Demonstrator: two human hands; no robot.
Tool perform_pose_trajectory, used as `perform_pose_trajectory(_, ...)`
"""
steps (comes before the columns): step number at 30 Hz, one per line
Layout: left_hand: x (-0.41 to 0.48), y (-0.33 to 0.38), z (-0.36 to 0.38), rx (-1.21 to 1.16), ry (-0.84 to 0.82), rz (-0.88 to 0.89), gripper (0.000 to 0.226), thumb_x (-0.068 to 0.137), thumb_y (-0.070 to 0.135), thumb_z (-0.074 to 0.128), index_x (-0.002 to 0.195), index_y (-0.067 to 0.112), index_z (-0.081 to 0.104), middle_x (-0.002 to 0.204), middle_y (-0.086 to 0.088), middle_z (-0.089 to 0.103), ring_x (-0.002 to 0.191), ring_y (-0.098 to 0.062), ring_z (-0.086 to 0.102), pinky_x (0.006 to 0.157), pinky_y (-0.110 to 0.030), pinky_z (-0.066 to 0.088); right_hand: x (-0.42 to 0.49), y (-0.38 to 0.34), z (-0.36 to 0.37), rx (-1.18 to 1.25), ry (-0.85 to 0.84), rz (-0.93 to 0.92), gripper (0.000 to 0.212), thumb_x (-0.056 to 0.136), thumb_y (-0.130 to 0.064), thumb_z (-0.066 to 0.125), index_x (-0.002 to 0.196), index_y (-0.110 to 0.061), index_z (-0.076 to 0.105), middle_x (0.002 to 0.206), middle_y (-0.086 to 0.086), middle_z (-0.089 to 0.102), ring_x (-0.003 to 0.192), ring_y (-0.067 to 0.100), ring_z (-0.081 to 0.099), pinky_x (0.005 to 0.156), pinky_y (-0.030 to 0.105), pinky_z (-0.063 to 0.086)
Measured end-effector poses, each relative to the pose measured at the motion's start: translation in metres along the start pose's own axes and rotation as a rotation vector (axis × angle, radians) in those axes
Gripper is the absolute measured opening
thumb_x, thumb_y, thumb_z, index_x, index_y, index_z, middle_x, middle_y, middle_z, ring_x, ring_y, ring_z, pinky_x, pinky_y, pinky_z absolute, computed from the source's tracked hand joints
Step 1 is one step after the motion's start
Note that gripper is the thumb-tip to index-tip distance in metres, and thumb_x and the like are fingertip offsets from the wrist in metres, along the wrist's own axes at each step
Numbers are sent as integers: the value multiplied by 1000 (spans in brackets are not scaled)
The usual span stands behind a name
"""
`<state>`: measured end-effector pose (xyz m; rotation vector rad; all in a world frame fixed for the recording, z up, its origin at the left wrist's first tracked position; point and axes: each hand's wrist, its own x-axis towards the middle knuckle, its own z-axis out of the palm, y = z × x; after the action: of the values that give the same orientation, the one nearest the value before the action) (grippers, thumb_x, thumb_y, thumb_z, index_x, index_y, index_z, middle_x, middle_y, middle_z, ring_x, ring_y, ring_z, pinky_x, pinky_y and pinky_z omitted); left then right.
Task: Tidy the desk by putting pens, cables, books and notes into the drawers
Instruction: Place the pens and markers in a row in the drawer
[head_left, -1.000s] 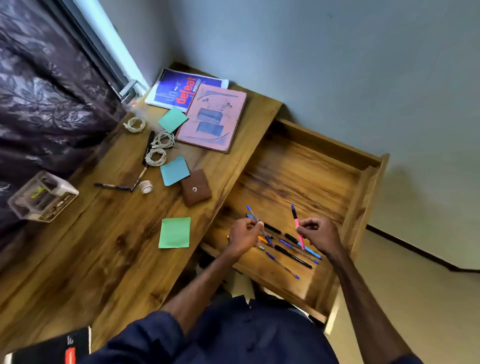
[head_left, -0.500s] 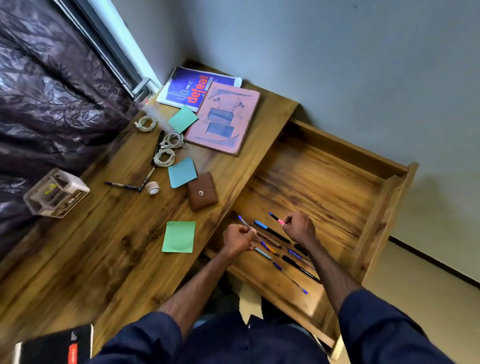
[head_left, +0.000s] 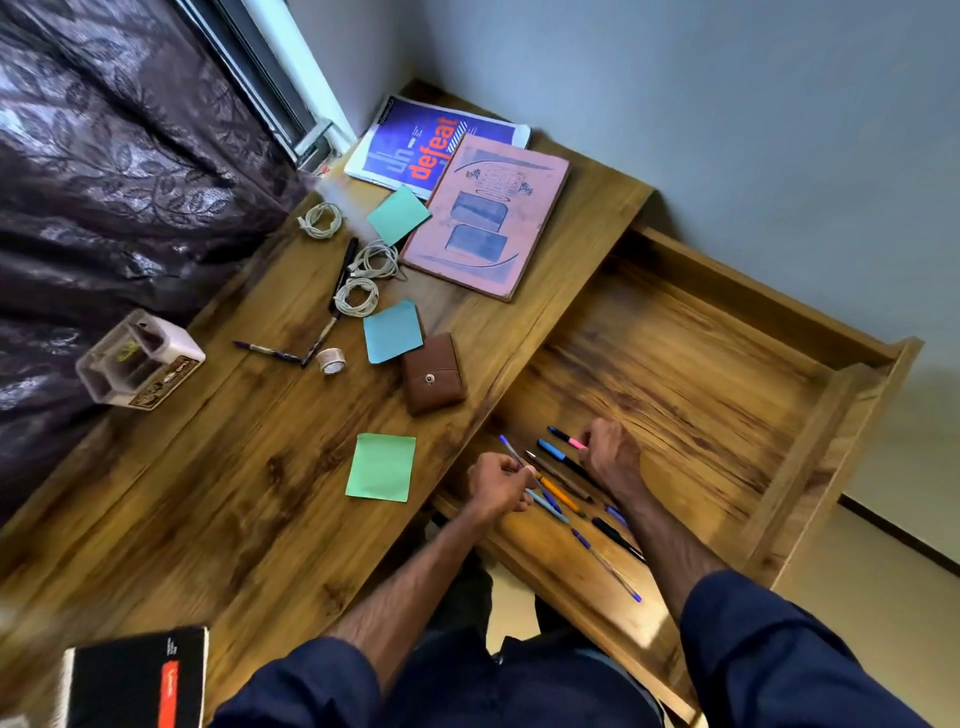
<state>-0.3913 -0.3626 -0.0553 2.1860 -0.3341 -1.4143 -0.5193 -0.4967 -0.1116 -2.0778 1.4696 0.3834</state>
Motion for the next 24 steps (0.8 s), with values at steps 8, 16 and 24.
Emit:
perform_pose_trajectory(8, 8, 17, 10, 10, 51, 63, 14, 90, 24, 75, 86, 11, 75, 72, -7, 75, 54, -12, 68, 54, -26, 61, -14, -5, -17, 258, 98, -32, 8, 86, -28, 74, 89, -21, 77, 89, -4, 73, 79, 12, 66, 68, 26, 52)
perform_pose_trajectory(16, 8, 40, 28, -142, 4, 64, 18, 86, 20, 79, 91, 3, 75, 68, -8, 73, 46, -8, 61, 47, -23, 54, -57, 26, -38, 628, -133, -176, 16, 80, -27, 82, 96, -26, 80, 84, -13, 76, 79, -2, 70, 72, 19, 56)
perform_pose_trajectory(24, -6, 53, 26, -530, -176, -46, 33, 81, 17, 84, 109, 7, 71, 96, -13, 76, 76, -16, 73, 69, -28, 61, -65, 58, -68, 1120, -103, -30, 18, 79, -17, 84, 95, -12, 80, 85, 6, 78, 73, 12, 70, 63, 22, 52)
